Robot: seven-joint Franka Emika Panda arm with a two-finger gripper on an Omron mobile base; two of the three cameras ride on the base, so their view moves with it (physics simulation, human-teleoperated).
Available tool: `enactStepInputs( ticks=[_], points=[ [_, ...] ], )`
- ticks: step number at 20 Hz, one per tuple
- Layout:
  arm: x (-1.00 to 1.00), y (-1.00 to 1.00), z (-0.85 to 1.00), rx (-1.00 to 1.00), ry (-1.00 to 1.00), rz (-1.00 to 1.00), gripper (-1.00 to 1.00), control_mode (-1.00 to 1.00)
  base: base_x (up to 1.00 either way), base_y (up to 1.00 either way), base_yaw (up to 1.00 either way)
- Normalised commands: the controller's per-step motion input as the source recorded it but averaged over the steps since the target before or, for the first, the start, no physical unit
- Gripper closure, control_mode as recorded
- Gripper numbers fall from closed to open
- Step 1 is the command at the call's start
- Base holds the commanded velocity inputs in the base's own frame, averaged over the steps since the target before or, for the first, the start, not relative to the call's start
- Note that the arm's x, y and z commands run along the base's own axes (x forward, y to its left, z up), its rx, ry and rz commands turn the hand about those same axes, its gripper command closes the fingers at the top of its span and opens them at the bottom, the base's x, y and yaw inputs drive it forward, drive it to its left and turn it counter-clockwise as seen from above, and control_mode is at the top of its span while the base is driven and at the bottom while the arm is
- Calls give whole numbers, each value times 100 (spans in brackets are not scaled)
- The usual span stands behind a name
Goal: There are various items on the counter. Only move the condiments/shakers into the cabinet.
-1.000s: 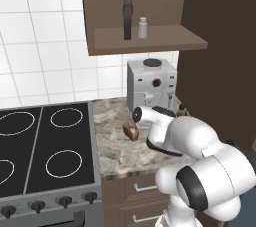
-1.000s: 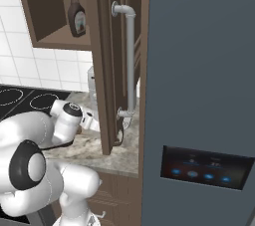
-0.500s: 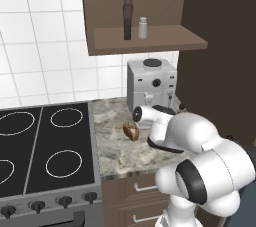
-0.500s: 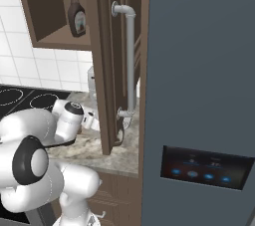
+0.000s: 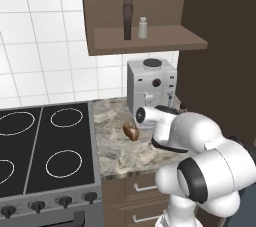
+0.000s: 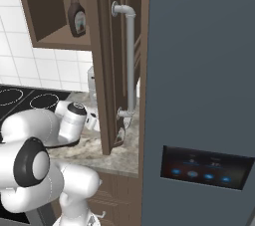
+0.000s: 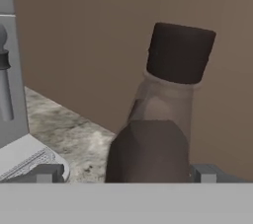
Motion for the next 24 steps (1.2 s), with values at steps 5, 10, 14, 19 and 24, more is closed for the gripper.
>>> enactStepInputs(
  ticks=[5,10,14,19,24],
  points=[
    [0,-2,-5,0,-3,0,-100,-100,0,0,0],
    [0,0,0,0,0,0,-100,-100,0,0,0],
    [0,0,0,0,0,2,-100,-100,0,0,0],
    [0,0,0,0,0,8,-100,-100,0,0,0],
    [0,0,0,0,0,10,-100,-100,0,0,0]
  ],
)
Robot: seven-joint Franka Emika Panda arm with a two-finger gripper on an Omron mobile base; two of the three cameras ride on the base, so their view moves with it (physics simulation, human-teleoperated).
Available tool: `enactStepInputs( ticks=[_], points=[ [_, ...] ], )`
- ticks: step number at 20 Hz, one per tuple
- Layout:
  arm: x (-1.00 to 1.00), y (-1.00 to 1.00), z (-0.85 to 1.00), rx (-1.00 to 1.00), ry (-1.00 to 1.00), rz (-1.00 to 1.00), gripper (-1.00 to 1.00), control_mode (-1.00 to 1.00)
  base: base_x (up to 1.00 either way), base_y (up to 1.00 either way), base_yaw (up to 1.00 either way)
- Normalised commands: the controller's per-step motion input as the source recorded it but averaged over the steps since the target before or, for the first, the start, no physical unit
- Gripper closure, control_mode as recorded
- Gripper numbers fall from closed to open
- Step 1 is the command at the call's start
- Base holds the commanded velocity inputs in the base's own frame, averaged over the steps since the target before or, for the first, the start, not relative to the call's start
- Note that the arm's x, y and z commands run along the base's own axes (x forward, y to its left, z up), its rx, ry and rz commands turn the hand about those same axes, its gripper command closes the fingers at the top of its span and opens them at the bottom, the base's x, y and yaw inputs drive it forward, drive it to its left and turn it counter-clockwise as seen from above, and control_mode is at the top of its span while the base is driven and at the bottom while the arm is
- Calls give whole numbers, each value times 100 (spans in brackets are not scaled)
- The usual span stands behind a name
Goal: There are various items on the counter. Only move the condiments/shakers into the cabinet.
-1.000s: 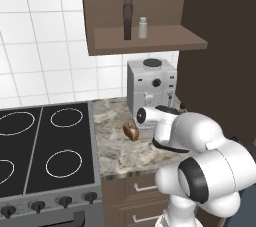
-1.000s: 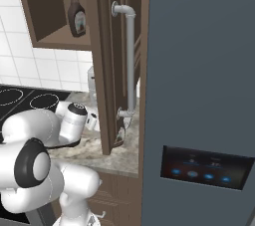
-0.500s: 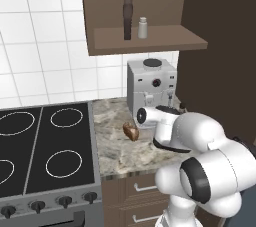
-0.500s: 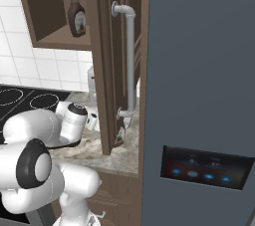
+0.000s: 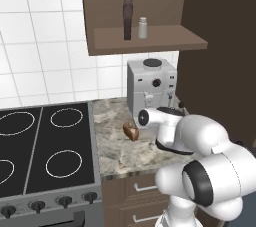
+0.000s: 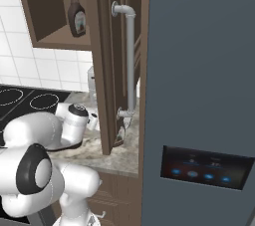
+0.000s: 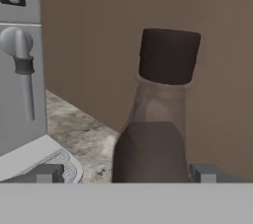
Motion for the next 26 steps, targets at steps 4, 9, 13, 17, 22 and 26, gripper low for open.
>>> enactStepInputs(
  ticks=[4,9,13,17,22,26],
  points=[
    [0,-3,0,0,0,8,-100,-100,0,0,0],
    [0,-4,-3,0,0,4,-100,-100,0,0,0],
    [0,0,0,0,0,0,-100,-100,0,0,0],
    [0,0,0,0,0,0,-100,-100,0,0,0],
    [2,0,-4,-1,0,0,-100,-100,0,0,0],
    [2,0,-8,-1,1,0,-100,-100,0,0,0]
  ],
)
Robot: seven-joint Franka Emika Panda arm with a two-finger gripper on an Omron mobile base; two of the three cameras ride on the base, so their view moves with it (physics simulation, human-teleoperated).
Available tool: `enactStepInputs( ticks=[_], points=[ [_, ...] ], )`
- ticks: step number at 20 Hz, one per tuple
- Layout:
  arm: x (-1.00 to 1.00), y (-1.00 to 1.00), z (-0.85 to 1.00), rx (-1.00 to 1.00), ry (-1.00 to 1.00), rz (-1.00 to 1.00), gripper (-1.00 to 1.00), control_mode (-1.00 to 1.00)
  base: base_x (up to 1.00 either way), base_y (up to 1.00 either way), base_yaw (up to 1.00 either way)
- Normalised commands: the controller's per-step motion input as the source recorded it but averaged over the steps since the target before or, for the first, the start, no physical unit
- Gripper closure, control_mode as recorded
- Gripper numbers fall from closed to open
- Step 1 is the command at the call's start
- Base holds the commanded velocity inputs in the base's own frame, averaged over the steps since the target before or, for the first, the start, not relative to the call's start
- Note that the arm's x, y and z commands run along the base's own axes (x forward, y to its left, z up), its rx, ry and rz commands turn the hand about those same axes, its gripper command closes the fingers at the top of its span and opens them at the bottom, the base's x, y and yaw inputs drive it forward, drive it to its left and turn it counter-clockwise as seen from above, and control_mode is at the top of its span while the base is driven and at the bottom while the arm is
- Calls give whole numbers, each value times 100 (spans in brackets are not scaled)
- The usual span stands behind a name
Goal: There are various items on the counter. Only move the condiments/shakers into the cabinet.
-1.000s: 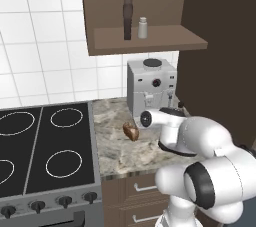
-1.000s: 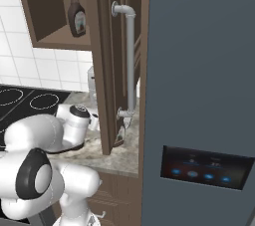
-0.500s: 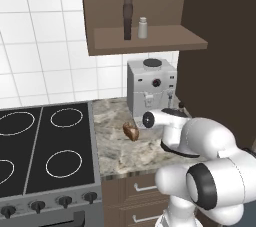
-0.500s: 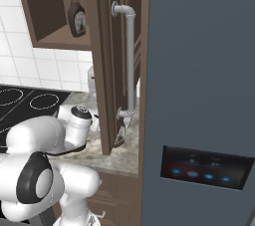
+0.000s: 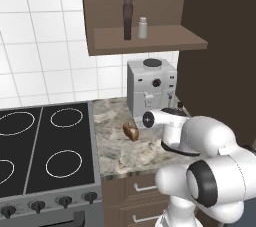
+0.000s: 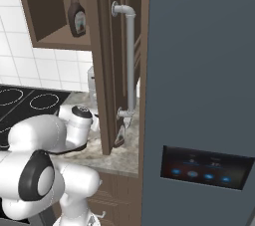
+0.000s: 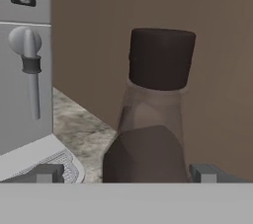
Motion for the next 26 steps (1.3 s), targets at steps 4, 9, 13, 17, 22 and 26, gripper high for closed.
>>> enactStepInputs(
  ticks=[4,9,13,17,22,26],
  points=[
    [4,0,-11,-3,2,0,-100,-100,0,0,0],
    [1,0,-19,-4,3,0,100,-100,0,0,0],
    [0,0,0,0,0,0,100,-100,0,0,0],
    [0,0,0,0,0,0,100,-100,0,0,0],
    [-9,0,28,0,-12,0,100,-100,0,0,0],
    [-36,3,95,-2,-27,-3,100,-100,0,0,0]
  ],
)
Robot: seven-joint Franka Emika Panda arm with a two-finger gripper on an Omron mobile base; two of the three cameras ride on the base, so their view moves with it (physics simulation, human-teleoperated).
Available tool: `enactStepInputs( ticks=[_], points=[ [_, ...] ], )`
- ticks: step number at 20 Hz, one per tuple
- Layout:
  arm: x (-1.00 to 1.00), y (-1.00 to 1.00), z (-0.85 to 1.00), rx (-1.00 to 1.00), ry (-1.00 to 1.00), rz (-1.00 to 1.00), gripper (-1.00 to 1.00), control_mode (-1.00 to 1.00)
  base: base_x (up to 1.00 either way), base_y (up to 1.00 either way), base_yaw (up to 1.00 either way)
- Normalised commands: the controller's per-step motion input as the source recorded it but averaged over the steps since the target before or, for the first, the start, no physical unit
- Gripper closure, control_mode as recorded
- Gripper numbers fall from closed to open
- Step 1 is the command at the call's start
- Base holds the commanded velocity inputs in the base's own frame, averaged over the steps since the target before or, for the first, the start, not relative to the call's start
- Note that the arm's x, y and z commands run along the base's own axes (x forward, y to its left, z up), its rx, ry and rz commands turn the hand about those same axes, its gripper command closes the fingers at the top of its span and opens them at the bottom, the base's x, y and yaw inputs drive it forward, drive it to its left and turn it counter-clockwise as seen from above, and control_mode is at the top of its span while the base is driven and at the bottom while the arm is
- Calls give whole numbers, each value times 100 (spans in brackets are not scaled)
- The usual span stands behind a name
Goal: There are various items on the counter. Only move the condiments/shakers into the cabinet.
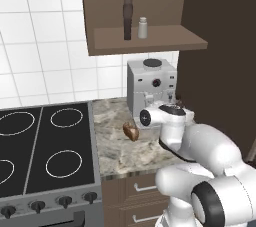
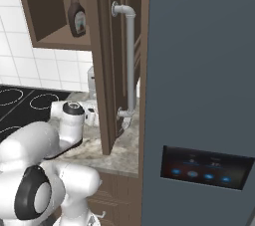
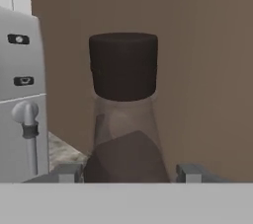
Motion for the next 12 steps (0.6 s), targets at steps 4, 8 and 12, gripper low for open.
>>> enactStepInputs(
  ticks=[4,8,12],
  points=[
    [-26,24,100,-6,-21,-2,100,-100,0,0,0],
    [-8,26,100,-1,-9,0,100,-100,0,0,0],
    [-8,26,100,0,0,-3,100,-100,0,0,0]
  ],
)
